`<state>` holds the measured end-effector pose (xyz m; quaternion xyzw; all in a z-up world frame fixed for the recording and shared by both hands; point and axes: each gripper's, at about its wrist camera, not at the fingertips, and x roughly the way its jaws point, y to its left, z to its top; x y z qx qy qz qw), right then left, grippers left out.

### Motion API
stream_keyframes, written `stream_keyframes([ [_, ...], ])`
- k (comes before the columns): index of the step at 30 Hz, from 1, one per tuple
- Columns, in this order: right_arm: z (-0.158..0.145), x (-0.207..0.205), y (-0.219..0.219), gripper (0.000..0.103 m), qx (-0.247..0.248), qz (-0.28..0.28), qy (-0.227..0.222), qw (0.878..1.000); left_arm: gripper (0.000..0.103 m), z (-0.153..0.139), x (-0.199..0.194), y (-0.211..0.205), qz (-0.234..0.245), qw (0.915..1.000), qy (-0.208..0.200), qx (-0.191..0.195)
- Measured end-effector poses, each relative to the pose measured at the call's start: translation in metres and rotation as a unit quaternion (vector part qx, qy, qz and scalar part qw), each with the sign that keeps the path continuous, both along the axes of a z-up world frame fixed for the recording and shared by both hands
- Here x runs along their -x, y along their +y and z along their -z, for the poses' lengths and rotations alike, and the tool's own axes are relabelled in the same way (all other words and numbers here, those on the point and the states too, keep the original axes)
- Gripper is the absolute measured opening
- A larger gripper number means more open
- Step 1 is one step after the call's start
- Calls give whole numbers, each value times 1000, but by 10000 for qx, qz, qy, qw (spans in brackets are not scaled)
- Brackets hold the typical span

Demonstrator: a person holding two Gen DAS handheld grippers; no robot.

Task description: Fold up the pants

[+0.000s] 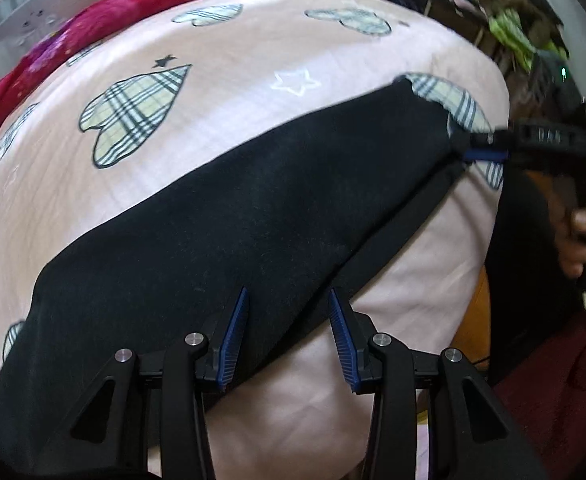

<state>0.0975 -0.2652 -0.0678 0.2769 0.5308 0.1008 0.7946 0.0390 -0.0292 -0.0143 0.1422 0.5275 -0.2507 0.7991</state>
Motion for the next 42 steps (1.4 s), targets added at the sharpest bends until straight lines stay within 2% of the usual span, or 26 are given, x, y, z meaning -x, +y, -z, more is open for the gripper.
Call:
stream_keyframes([
  [3,2,-2,-6,50,-80,177,-68,9998,36,12,-4,-1,103,9996,111,-225],
  [4,3,-2,-7,50,-104,224,-87,9997,29,16,-4,-3,130,9993,112,-339],
  [6,4,-3,-9,47,-106,253,-126,9995,21,19,-3,-6,222,9987,55,-460],
  [7,3,-3,-8,42,-46,250,-167,9995,15,18,-3,-7,246,9985,8,-494],
  [8,2,-3,-8,23,33,230,-175,9996,13,17,-4,-7,249,9984,-26,-511],
  [9,2,-4,-8,9,51,210,-178,9996,12,13,-3,-5,237,9986,-47,-468],
  [14,-23,9,-25,8,70,337,-506,9981,11,-7,5,-2,409,9988,-191,-209],
  [16,-32,15,-31,8,152,335,-591,9976,11,-2,8,-4,489,9983,-155,-287],
  [19,-25,18,-32,8,210,260,-440,9985,12,11,7,-6,482,9983,17,-337],
  [22,-7,17,-33,8,243,368,-172,9989,20,12,4,-8,389,9988,149,-252],
  [23,-2,15,-33,8,264,369,-95,9989,24,10,4,-7,365,9990,182,-187],
  [25,3,14,-34,12,294,408,54,9987,24,-3,4,-6,369,9991,213,43],
  [26,3,15,-36,17,260,408,76,9988,26,-6,3,-6,377,9990,224,115],
  [28,0,18,-40,32,273,443,92,9986,31,-19,-2,-8,363,9984,243,357],
  [29,-2,21,-43,51,271,500,71,9984,32,-23,-5,-10,339,9983,221,424],
  [30,-4,24,-46,64,218,573,27,9981,32,-26,-8,-12,323,9981,222,468],
  [34,-6,35,-53,65,9,720,-89,9974,33,-35,-32,-32,265,9968,283,699],
  [38,4,36,-49,65,-211,718,-43,9972,39,-36,-53,-59,423,9958,375,723],
  [42,13,34,-46,65,-360,724,-17,9967,43,-31,-81,-89,573,9921,647,910],
])
